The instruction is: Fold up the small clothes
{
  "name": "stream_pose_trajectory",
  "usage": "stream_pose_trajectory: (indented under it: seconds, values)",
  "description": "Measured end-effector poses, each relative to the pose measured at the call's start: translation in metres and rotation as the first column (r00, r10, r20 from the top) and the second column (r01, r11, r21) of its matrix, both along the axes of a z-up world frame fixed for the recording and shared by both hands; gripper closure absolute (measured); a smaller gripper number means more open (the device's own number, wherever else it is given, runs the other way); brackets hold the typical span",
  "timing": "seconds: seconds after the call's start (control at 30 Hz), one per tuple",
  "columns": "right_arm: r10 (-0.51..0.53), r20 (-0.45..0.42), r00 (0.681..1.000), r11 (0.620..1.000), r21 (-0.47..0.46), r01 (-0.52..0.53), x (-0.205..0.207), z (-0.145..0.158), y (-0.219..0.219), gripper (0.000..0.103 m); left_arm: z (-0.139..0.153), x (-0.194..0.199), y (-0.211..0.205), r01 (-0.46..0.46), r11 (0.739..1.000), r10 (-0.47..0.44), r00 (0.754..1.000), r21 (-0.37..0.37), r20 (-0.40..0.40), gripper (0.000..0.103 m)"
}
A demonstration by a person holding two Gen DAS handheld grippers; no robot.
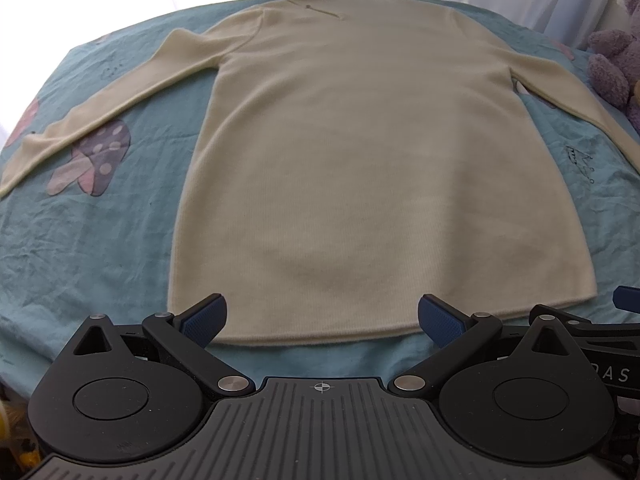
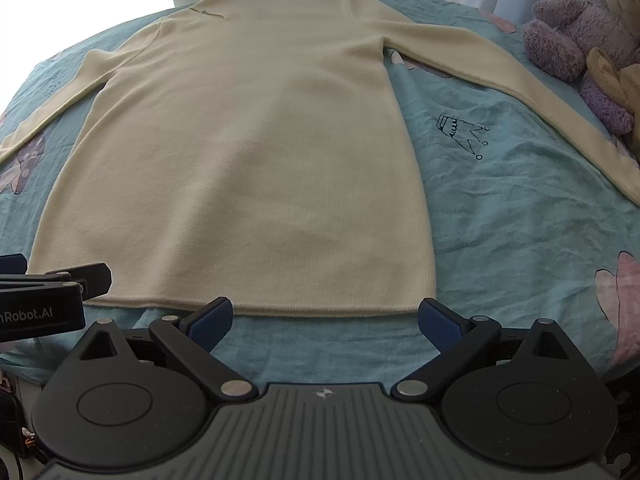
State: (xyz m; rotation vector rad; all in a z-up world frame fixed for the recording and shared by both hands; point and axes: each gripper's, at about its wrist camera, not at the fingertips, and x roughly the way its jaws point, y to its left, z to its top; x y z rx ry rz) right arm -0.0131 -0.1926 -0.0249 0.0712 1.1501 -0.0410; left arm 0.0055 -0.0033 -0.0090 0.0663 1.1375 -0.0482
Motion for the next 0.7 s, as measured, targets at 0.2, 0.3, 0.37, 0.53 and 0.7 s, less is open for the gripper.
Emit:
stream_pose_trajectory:
  seconds: [0.2,0.3,0.37,0.53,0.7]
  values:
    - [0.000,0.000,1.000,1.000,0.000,0.000,0.0003,-0.0005,-0.0001,0.004,-0.0010,0.0012,0.0009,-0.003,1.000,0.003,1.000,-0.002,-0.003,0.000]
    - [0.000,0.000,1.000,1.000,0.001,0.000,0.0004,-0.0008,-0.0003,0.004,-0.0009,0.0014,0.0004,-0.003,1.000,0.003,1.000,-0.001,-0.004,0.000]
    - [-0.001,-0.001,1.000,1.000,0.003,0.001,0.0007,-0.0017,-0.0006,0.004,-0.0010,0.0014,0.0005,-0.003,1.000,0.003,1.000,-0.002,-0.004,0.000]
    - [-0.002,-0.006,1.000,1.000,0.007,0.002,-0.0002,-0.0050,-0.0004,0.004,-0.0027,0.0019,0.0021,-0.005,1.000,0.005,1.000,-0.003,-0.010,0.000]
    - [-0.002,-0.015,1.000,1.000,0.009,0.002,0.0020,-0.0057,-0.0006,0.004,-0.0035,0.0023,0.0020,-0.006,1.000,0.006,1.000,-0.005,-0.015,0.000]
